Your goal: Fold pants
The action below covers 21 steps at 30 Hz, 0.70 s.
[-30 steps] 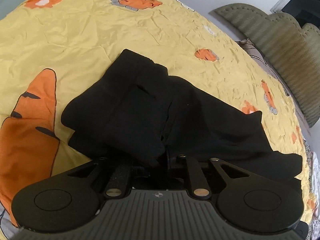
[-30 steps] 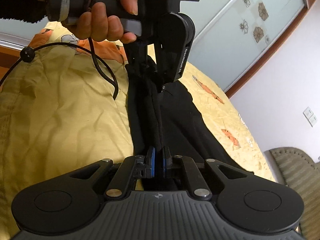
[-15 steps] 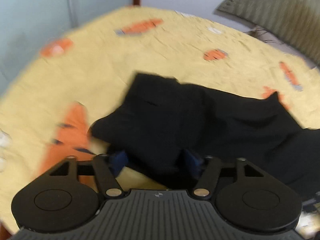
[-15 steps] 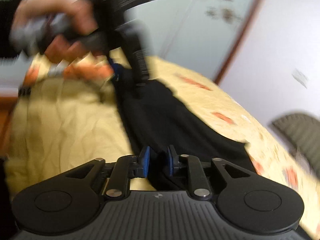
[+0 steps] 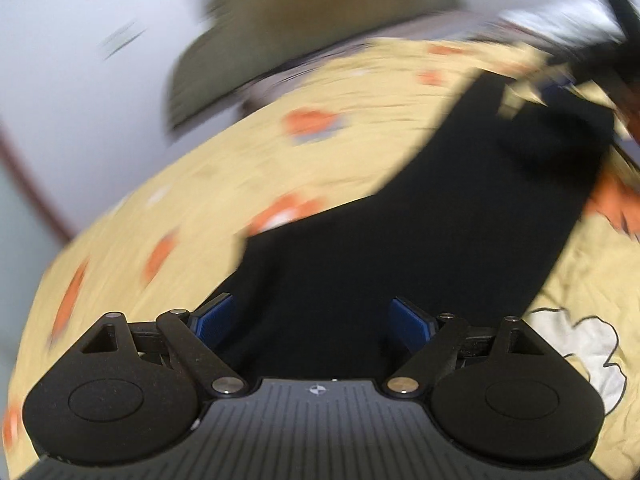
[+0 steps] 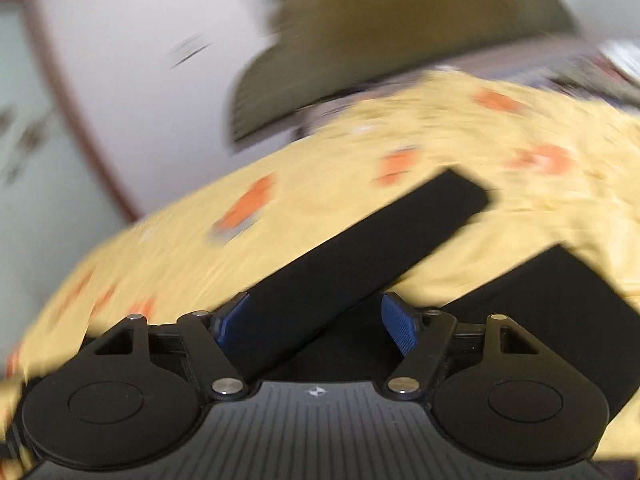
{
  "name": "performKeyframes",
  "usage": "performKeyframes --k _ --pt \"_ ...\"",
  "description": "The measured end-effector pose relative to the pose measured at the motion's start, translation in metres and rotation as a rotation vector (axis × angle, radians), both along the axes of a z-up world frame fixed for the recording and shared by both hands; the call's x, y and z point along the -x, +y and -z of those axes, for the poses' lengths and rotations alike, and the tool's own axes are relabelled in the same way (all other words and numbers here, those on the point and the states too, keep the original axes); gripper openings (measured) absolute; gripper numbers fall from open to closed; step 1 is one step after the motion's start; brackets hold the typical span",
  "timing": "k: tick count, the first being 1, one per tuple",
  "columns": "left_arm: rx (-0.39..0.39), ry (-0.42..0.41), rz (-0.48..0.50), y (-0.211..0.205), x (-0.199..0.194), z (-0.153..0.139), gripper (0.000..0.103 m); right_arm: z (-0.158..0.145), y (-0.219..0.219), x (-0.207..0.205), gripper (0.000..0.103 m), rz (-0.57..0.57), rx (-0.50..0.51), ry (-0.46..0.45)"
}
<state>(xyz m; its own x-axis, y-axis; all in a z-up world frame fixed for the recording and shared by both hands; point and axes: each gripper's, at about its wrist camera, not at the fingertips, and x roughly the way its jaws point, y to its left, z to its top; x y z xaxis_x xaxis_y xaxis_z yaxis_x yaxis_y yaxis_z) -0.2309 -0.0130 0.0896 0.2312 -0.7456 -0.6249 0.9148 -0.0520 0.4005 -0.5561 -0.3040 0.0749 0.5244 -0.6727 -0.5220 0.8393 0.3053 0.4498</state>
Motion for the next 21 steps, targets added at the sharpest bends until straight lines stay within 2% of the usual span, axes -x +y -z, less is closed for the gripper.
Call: performKeyframes --k 2,4,6,9,12,16,18,19,20,21 --pt "-0.028 -0.012 0.048 -0.013 0.014 0.014 0.085 0.003 -0.028 0.021 0.072 0.06 -0.044 -0.068" --pt "-0.056 0.027 0.065 -0.024 0.02 0.024 0.081 0.01 -0.058 0.038 0.072 0.139 -0.115 -0.12" --pt "-0.079 0.046 0.068 -0.032 0.021 0.032 0.077 0.023 -0.083 0.053 0.072 0.172 -0.191 -0.212" --pt "-0.057 0.013 0.086 -0.037 0.027 0.04 0.076 0.045 -0.108 0.06 0.072 0.206 -0.291 -0.312" --pt "-0.042 -0.026 0.114 -0.041 0.033 0.046 0.075 0.055 -0.12 0.053 0.072 0.231 -0.317 -0.287" --pt "-0.031 -0.069 0.15 -0.047 0.041 0.051 0.075 0.054 -0.128 0.043 0.07 0.249 -0.275 -0.274" --pt "-0.025 -0.08 0.164 -0.049 0.043 0.053 0.073 0.055 -0.132 0.041 0.046 0.276 -0.268 -0.262" --pt "-0.023 -0.078 0.168 -0.051 0.044 0.053 0.071 0.058 -0.133 0.042 0.025 0.29 -0.275 -0.254" --pt "-0.021 -0.067 0.172 -0.052 0.043 0.053 0.07 0.059 -0.132 0.043 0.015 0.297 -0.275 -0.259" --pt "-0.02 -0.053 0.174 -0.054 0.042 0.053 0.066 0.058 -0.13 0.046 0.012 0.305 -0.268 -0.268"
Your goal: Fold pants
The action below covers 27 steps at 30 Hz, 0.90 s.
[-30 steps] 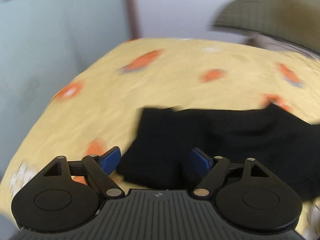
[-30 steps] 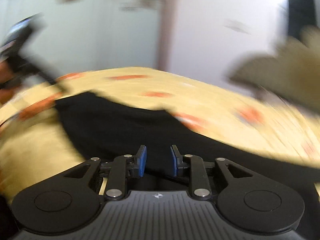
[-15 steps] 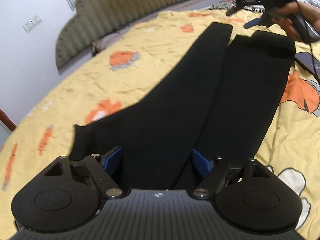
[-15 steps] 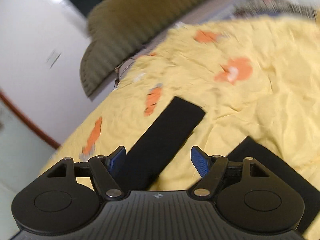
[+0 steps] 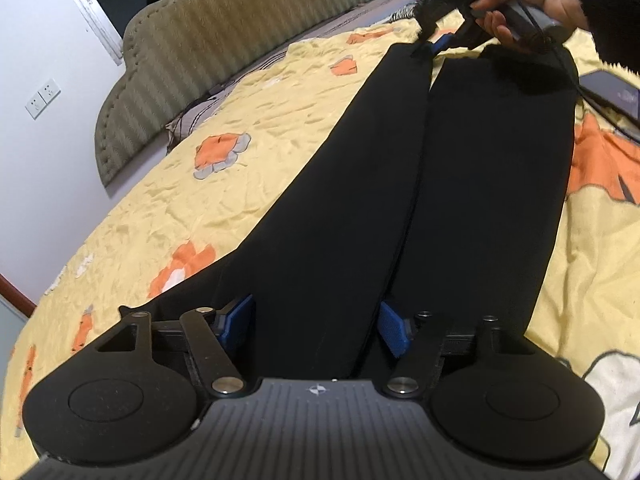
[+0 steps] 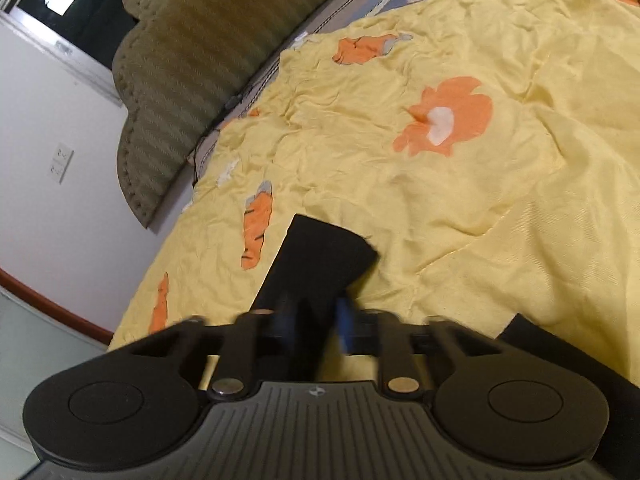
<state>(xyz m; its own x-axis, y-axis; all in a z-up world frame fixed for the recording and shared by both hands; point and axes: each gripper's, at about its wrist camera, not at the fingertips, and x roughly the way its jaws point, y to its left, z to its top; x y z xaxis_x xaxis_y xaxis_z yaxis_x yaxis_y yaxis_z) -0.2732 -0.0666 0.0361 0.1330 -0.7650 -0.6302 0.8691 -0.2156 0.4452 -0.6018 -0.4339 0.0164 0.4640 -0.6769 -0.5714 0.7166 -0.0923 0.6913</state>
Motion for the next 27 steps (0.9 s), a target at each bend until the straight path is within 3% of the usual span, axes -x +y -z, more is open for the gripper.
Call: performKeyframes --k 6,10,13,16,18,21,22,23,24,27 --pt "-0.008 0.134 -0.018 -0.007 -0.01 -0.002 0.027 -0.022 0.023 0.011 0.006 0.032 0.08 -0.019" --pt "0.027 0.194 -0.024 -0.003 -0.017 -0.01 0.017 -0.052 0.029 0.017 0.005 0.038 0.153 -0.04" --pt "0.055 0.226 -0.027 0.001 -0.019 -0.017 0.019 -0.076 0.029 0.019 0.005 0.034 0.203 -0.044" --pt "0.053 0.211 -0.027 -0.001 -0.017 -0.014 0.029 -0.093 0.027 0.019 0.006 0.04 0.21 -0.024" --pt "0.048 0.207 -0.017 0.0 -0.014 -0.012 0.035 -0.091 0.025 0.02 0.006 0.039 0.145 -0.01" --pt "0.069 0.141 0.013 0.006 -0.005 -0.008 0.045 -0.062 0.028 0.031 0.015 0.069 0.04 -0.049" --pt "0.09 0.102 0.022 0.009 -0.001 -0.006 0.049 -0.048 0.028 0.034 0.027 0.059 0.005 -0.075" --pt "0.118 0.051 0.039 0.012 0.005 -0.004 0.052 -0.034 0.027 0.035 0.046 0.06 -0.04 -0.096" --pt "0.142 0.0 0.061 0.016 0.01 -0.001 0.057 -0.021 0.026 0.035 0.055 0.072 -0.084 -0.117" --pt "0.176 -0.13 0.135 0.021 0.024 0.008 0.062 0.006 0.022 0.028 0.058 0.071 -0.106 -0.158"
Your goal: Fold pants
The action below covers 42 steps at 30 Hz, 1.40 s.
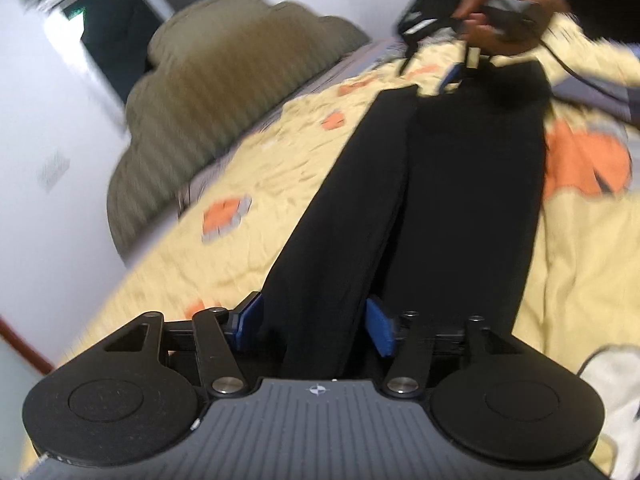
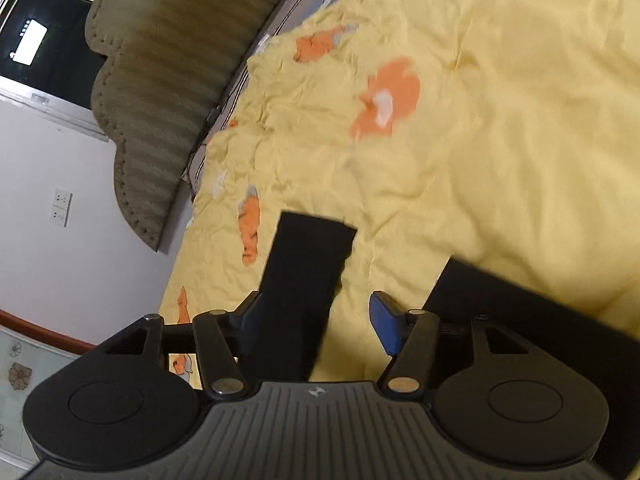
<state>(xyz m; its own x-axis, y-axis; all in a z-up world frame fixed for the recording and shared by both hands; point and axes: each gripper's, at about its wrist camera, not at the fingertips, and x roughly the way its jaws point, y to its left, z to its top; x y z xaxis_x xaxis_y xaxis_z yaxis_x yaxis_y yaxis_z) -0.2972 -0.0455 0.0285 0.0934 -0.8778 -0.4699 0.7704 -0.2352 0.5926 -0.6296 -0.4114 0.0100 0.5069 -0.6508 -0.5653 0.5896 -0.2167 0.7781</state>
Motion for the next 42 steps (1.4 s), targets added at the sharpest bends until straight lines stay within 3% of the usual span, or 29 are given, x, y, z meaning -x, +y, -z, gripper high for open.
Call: performKeyframes --k 2,4,5,6,7,8,10,16,21,25,30,36,42 --pt "-0.037 -0.003 0.028 -0.005 0.002 0.003 0.06 0.006 -0.005 -0.007 0.058 -0.005 0.03 -0.023" --pt "-0.084 0.039 0.024 -0.014 -0.001 0.005 0.044 0.003 -0.012 -0.015 0.052 0.0 0.05 0.022" --pt "-0.105 0.066 0.014 -0.02 -0.003 0.004 0.04 0.001 -0.014 -0.018 0.029 0.003 0.062 0.046" --pt "-0.115 0.086 0.005 -0.024 -0.005 0.003 0.035 0.001 -0.017 -0.02 0.016 0.004 0.059 0.067" --pt "-0.116 0.102 -0.001 -0.027 -0.006 0.002 0.024 0.001 -0.016 -0.019 0.006 0.018 0.055 0.079" --pt "-0.111 0.11 -0.006 -0.028 -0.008 0.0 0.019 -0.001 -0.014 -0.018 0.004 0.032 0.069 0.08" --pt "-0.093 0.132 -0.011 -0.029 -0.01 -0.005 0.011 -0.009 -0.003 -0.015 0.004 0.041 0.117 0.099" --pt "-0.026 0.241 -0.026 -0.032 -0.023 -0.021 0.011 -0.044 0.012 0.002 0.004 0.055 0.21 0.086" --pt "-0.054 0.314 0.075 -0.014 -0.02 -0.038 0.011 -0.075 0.057 0.024 0.004 0.085 0.295 0.125" --pt "-0.16 0.324 0.162 -0.003 -0.009 -0.027 0.011 -0.051 0.1 0.054 0.004 0.131 0.197 0.173" --pt "-0.204 0.298 0.216 0.01 0.002 -0.017 0.011 -0.018 0.144 0.078 0.004 0.189 0.112 0.135" --pt "-0.236 0.284 0.205 0.012 -0.002 -0.011 0.01 -0.017 0.157 0.078 0.004 0.199 0.109 0.183" --pt "-0.257 0.347 0.202 0.019 -0.008 -0.015 0.01 -0.02 0.159 0.071 0.004 0.182 0.109 0.265"
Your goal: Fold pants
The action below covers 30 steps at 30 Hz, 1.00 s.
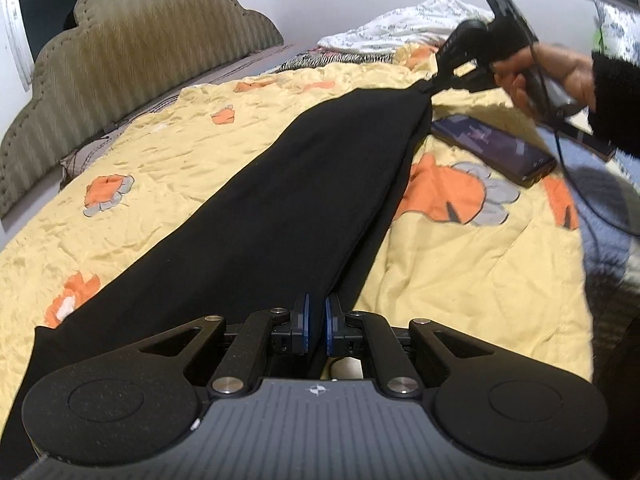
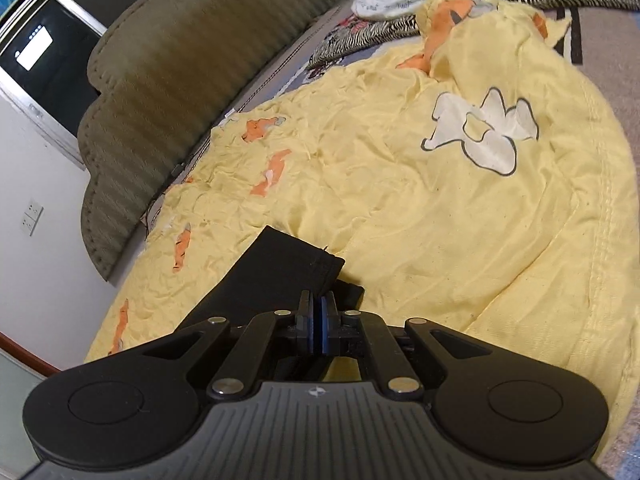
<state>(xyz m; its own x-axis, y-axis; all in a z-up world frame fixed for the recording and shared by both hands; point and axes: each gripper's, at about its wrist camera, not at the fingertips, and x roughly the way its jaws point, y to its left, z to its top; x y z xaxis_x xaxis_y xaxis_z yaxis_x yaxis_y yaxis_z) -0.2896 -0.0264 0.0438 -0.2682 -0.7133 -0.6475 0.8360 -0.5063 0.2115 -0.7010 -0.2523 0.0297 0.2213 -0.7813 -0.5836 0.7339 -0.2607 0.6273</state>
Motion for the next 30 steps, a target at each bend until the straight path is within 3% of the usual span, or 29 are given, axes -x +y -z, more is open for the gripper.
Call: performKeyframes --k 6,11,14,15,16,17,18,19,20,22,24,25,28,30 --pt "-0.023 0.016 0.01 0.002 -0.006 -0.001 0.01 -0.005 0.006 0.0 0.004 0.009 0.014 0.033" --pt "-0.031 0.013 0.017 0.003 -0.005 0.002 0.01 0.005 0.004 0.002 0.008 0.028 -0.074 0.039" --pt "-0.051 0.044 0.007 0.005 -0.011 -0.002 0.011 -0.004 0.015 0.003 0.008 0.115 -0.084 0.118" --pt "-0.056 0.051 0.006 0.006 -0.013 -0.005 0.023 -0.013 0.023 -0.001 0.01 0.145 -0.051 0.163" --pt "-0.061 0.057 0.002 0.009 -0.015 -0.01 0.024 -0.023 0.028 -0.009 0.011 0.132 -0.002 0.198" --pt "-0.064 0.075 0.002 0.011 -0.019 -0.016 0.028 -0.034 0.029 -0.022 0.011 0.064 0.05 0.226" --pt "-0.051 0.097 -0.007 0.014 -0.024 -0.022 0.043 -0.042 0.027 -0.039 0.011 -0.031 0.079 0.247" --pt "-0.03 0.114 -0.024 0.015 -0.029 -0.028 0.059 -0.047 0.021 -0.062 0.021 -0.162 0.091 0.272" --pt "0.003 0.124 -0.062 0.014 -0.034 -0.034 0.067 -0.049 0.016 -0.089 0.035 -0.296 0.094 0.297" --pt "0.073 0.114 -0.164 0.006 -0.044 -0.041 0.083 -0.047 0.012 -0.148 0.046 -0.527 0.126 0.364" --pt "0.1 0.069 -0.286 -0.01 -0.055 -0.04 0.088 -0.04 0.012 -0.203 0.046 -0.685 0.162 0.457" --pt "0.076 0.054 -0.329 -0.021 -0.062 -0.036 0.088 -0.033 0.011 -0.225 0.046 -0.737 0.16 0.501" --pt "-0.066 0.031 -0.423 -0.045 -0.082 -0.012 0.083 -0.005 0.009 -0.261 0.046 -0.833 0.076 0.601" --pt "-0.149 0.023 -0.459 -0.049 -0.092 0.002 0.08 0.0 0.023 -0.265 0.053 -0.857 0.124 0.695"
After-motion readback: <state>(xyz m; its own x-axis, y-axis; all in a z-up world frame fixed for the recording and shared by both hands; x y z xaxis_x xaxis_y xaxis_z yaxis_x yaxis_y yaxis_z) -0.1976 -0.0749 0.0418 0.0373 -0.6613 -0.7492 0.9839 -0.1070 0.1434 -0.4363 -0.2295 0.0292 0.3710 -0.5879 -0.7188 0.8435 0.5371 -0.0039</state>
